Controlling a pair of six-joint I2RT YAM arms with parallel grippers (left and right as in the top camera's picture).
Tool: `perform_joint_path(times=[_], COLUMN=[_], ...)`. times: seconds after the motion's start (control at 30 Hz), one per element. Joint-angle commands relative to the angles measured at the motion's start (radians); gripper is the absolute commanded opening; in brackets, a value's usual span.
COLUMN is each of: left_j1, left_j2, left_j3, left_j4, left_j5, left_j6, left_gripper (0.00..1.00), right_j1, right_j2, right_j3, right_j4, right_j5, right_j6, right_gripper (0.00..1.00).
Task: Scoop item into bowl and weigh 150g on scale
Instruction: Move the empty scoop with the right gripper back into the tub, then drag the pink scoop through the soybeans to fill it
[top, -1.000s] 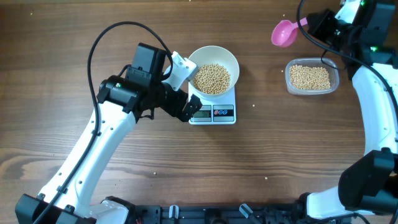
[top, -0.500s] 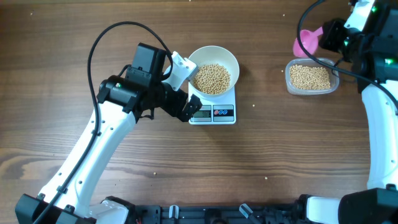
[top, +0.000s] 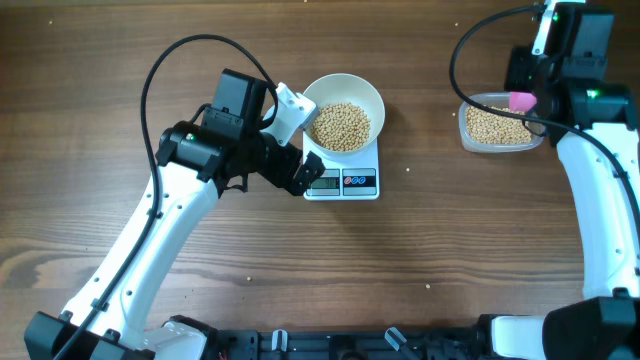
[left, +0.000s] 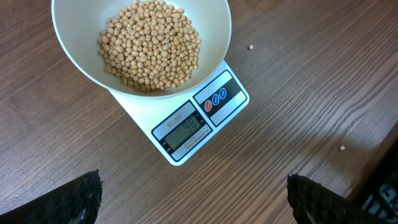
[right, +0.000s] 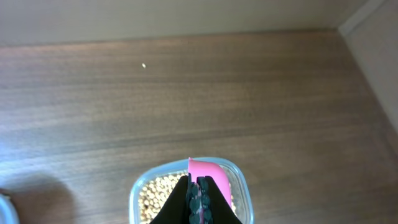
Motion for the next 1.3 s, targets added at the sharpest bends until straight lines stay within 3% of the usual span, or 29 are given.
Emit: perform_joint_path(times=[0.0,0.47,1.03,1.27], left_j1=[-0.001,-0.001,-0.001,-0.001], left_j2=[-0.004,-0.004,-0.004,-0.004], left_j3=[0.011,0.011,0.011,0.011], left_j4=[0.001,0.002,0.001,0.001], left_j5=[0.015,0.015,0.015,0.015], left_j6=[0.016,0.016,0.016,0.016], left_gripper=[1.00,1.00,1.00,1.00], right_j1=[0.001,0.001,0.009,0.027], right_j2=[0.040,0.184,0.296,0.302], right_j3=[0.007,0.007,0.007,0.007], right_j4=[-0.008,0.004,0.004,-0.002], right_j5=[0.041,0.041,0.041,-0.174], right_j6=[-0.023,-0.352,-0.208,-0.144], right_gripper=[0.04,0.04,0.04,0.04])
